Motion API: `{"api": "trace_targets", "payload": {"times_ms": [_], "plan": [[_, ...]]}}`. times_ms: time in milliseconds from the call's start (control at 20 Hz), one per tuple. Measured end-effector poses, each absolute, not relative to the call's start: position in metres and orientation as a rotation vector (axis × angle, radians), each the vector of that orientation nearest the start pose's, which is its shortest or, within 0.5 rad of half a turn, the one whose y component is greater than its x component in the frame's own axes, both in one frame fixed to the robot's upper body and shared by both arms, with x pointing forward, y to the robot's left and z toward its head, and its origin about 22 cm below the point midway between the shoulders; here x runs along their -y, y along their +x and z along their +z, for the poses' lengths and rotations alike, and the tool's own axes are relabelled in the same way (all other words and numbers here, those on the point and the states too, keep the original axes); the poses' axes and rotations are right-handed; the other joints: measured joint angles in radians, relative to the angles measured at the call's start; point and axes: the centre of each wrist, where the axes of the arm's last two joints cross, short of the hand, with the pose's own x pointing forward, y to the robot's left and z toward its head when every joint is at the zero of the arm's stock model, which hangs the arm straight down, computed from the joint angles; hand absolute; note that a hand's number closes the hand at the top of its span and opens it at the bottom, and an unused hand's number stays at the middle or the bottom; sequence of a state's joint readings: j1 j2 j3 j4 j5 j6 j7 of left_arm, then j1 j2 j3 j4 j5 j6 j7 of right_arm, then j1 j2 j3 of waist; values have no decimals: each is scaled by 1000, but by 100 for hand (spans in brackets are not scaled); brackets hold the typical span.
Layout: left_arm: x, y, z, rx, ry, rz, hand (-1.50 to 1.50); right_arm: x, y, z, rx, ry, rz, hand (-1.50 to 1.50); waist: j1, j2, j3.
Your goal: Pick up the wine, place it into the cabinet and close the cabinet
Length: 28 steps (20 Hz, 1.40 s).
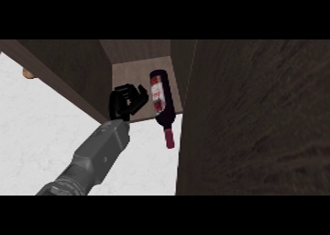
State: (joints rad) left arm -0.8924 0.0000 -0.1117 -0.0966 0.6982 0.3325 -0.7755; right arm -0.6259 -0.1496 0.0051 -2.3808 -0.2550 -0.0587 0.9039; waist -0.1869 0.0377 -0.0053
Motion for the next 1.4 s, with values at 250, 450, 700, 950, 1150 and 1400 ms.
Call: {"api": "trace_targets", "payload": {"times_ms": [250, 450, 700, 950, 1150, 1400], "plan": [[-138, 380, -58, 1591, 157, 290, 150, 189, 182, 284, 1993, 365, 344, -150, 1, 1, 0], [-133, 388, -46, 1606, 166, 295, 150, 191, 182, 282, 1991, 358, 336, -150, -1, 1, 1], [-123, 401, -25, 1623, 173, 303, 150, 194, 184, 279, 1992, 347, 334, -150, 6, 5, 2], [-114, 412, -7, 1631, 199, 298, 150, 196, 184, 278, 1994, 339, 334, -150, 9, 5, 3], [-110, 417, 2, 1625, 193, 298, 150, 201, 185, 277, 1999, 322, 318, -150, 21, 8, 3], [-106, 423, 13, 1586, 180, 321, 150, 203, 186, 276, 2003, 319, 320, -150, 28, 12, 4]]}}
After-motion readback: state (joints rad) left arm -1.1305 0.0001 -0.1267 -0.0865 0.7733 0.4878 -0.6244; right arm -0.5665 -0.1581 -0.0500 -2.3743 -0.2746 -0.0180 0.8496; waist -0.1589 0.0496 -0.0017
